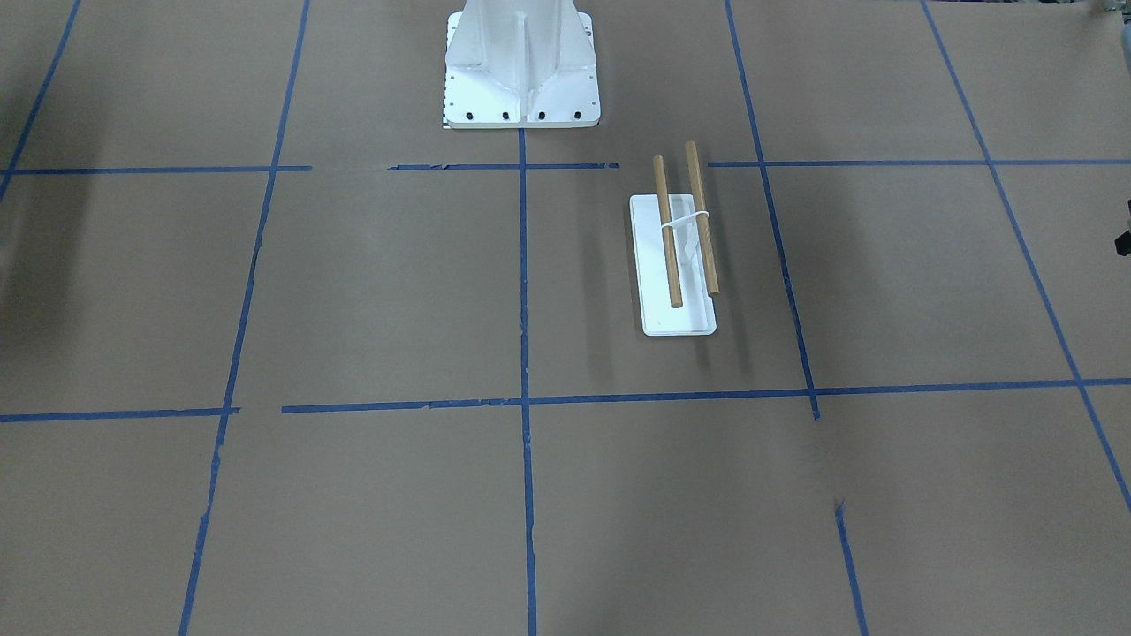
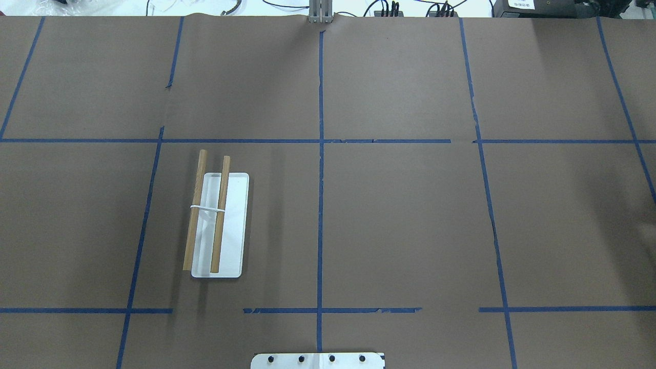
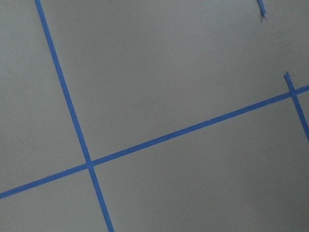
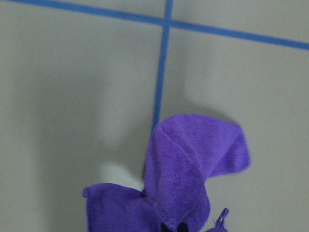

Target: Hang towel on rack

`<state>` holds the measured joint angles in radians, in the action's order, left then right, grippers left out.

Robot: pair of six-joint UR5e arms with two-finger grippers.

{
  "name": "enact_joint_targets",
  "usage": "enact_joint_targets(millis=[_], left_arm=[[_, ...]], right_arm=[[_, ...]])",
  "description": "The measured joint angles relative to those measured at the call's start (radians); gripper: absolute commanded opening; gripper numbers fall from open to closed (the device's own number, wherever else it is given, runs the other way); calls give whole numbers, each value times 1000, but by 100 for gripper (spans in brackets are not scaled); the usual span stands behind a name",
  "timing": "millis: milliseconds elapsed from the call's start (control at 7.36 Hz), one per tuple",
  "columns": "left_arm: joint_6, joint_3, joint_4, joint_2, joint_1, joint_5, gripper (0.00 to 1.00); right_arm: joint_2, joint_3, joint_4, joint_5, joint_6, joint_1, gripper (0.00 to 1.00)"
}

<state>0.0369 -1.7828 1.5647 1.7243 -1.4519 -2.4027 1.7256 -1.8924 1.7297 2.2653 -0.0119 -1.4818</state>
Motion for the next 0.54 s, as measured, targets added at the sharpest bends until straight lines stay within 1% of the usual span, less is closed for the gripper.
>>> enact_joint_targets(millis=[136,272,408,544], left_arm=[[-96,-1,92,2,30,-42,100],[-248,1,197,10,77,-68,100],[-443,8,315,33,136,-80,100],[-645,18,404,77,200,-86,96]], right_arm=[[-53,-102,81,64,112,2,0],[-119,-153,115,143,223,16,0],[-204,-175,127,200,351,58,0],[-312,-185,127,225,527,142,0]])
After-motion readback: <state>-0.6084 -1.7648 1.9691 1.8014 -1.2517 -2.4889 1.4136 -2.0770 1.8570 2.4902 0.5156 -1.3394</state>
